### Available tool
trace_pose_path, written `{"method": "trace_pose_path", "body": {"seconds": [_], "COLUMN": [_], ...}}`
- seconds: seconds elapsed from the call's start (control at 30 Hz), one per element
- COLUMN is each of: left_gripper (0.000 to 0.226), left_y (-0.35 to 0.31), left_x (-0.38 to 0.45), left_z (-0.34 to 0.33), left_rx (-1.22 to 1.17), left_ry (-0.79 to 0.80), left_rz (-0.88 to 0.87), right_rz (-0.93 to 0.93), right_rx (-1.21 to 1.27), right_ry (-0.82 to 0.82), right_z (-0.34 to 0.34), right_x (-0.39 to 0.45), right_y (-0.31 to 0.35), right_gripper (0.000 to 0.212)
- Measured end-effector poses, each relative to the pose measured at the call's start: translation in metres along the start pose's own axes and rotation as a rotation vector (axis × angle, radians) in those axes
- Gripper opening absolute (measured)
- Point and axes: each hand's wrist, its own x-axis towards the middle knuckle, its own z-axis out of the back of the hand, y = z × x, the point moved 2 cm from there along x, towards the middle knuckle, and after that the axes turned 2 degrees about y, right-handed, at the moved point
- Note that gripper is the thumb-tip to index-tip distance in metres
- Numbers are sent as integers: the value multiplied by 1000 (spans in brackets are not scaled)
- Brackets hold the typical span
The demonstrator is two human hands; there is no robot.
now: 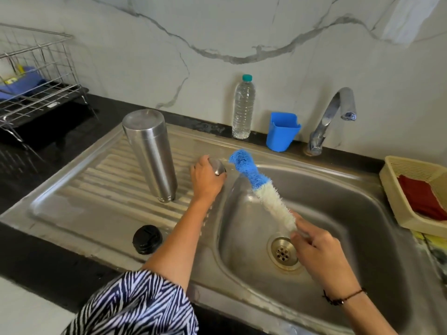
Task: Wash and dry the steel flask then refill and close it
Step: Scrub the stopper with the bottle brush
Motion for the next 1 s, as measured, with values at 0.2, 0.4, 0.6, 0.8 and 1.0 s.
{"method": "trace_pose_path", "body": {"seconds": [0.2,0.4,0.6,0.8,1.0], "left_gripper": [62,66,64,35,49], "left_y": [1,1,-15,-23,31], "left_x": [18,22,-3,-81,-133], "left_z": [-6,-10,7,51,104], "left_rx": [214,269,230,368,473], "left_ry": [57,140,89,-210,-222], "left_rz": [-76,-24,-99,-456,39], "right_rz": [-4,-18,17,103,137], "right_rx": [-41,-39,-44,-50,-18], "right_ry": [-8,9,14,7,28], "right_z": [5,6,3,-8,-21], "right_x": [22,32,35,33,25], "right_y": [4,8,11,16,17], "right_gripper": [47,49,47,47,48]}}
